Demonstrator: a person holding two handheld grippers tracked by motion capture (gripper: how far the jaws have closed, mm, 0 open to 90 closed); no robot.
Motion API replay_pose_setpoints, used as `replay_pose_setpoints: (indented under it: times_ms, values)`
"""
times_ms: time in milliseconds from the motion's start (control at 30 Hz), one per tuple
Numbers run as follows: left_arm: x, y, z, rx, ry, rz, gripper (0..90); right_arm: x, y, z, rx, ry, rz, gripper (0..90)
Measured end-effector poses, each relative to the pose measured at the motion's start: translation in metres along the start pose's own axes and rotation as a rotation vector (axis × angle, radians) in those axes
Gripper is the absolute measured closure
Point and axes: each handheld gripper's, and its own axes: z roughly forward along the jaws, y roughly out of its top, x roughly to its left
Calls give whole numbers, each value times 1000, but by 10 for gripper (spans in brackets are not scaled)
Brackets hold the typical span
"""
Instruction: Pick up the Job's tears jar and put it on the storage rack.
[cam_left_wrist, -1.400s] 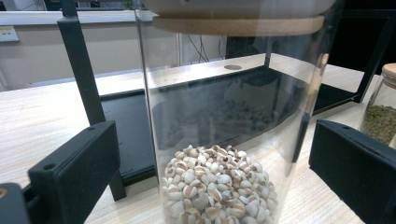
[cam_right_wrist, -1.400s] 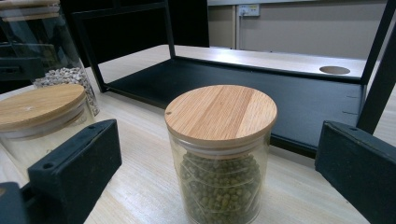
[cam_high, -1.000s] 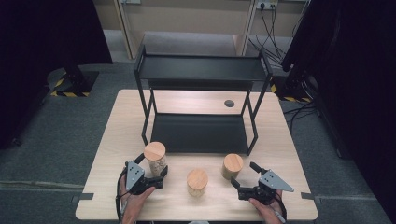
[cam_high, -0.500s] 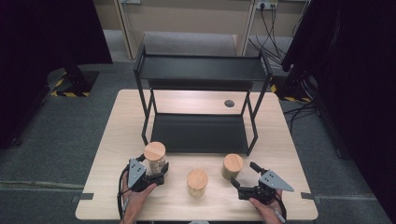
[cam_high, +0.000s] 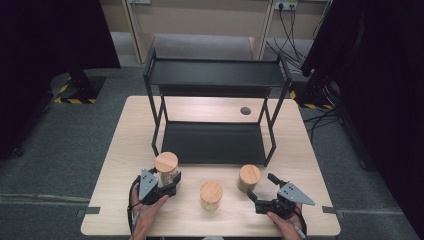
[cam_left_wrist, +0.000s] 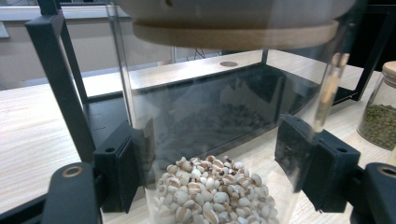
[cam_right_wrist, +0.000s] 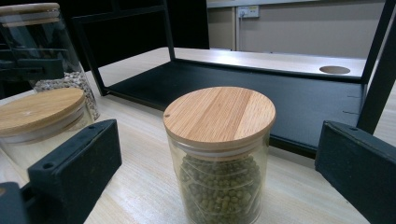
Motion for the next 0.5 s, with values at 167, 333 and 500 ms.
replay_pose_setpoints:
  times_ms: [167,333,500]
  values:
    - [-2,6,1,-2,-9,9,253,0,0,0,-3,-3,0,8]
    - [-3,12,5,-3,-10,1,253,0,0,0,-5,-6,2,8]
    - [-3,17,10,-1,-9,0,253,0,0,0,-6,-9,1,8]
